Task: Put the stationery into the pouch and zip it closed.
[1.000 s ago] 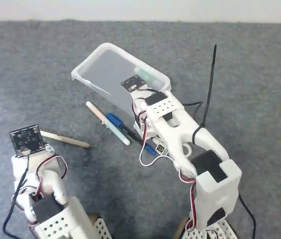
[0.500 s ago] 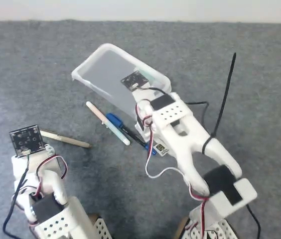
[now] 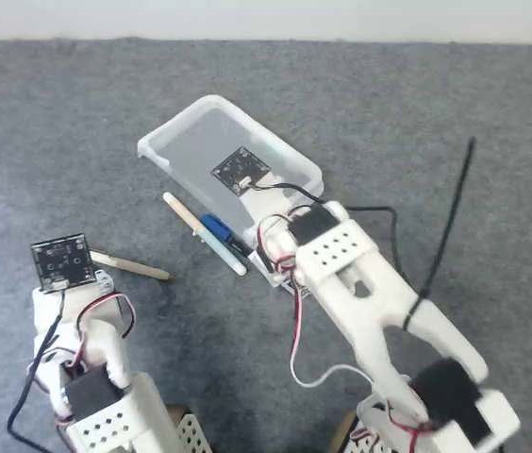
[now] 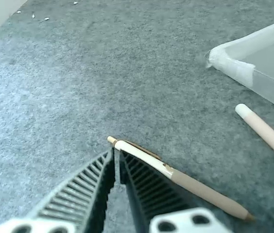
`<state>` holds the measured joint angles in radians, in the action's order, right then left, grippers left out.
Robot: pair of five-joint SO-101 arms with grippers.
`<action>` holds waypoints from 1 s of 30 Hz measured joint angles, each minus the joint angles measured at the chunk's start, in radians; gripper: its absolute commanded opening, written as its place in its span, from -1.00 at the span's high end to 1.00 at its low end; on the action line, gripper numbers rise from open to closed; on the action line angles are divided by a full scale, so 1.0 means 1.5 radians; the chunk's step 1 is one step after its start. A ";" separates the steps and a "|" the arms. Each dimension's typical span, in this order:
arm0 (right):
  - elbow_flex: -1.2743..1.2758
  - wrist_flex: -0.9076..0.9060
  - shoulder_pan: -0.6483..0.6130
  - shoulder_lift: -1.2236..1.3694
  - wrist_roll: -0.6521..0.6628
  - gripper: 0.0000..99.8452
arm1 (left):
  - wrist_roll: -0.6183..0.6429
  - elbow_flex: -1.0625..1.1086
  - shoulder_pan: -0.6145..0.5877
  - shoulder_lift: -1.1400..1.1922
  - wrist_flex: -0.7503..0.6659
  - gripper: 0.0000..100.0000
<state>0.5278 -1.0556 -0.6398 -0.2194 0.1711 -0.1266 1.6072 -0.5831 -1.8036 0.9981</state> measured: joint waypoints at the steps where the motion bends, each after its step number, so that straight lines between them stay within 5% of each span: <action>1: 0.006 0.001 0.000 -0.013 0.000 0.99 | 0.000 0.000 0.000 0.000 0.000 0.97; 19: 0.126 0.044 -0.001 -0.224 0.019 0.99 | 0.000 0.000 0.036 0.000 0.000 0.97; 30: 0.179 0.048 -0.001 -0.367 0.025 0.99 | 0.061 0.000 0.057 0.000 0.013 0.44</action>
<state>0.7963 -0.9835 -0.6414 -0.7702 0.2079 -0.0345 1.6072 -0.4971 -1.8036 1.0180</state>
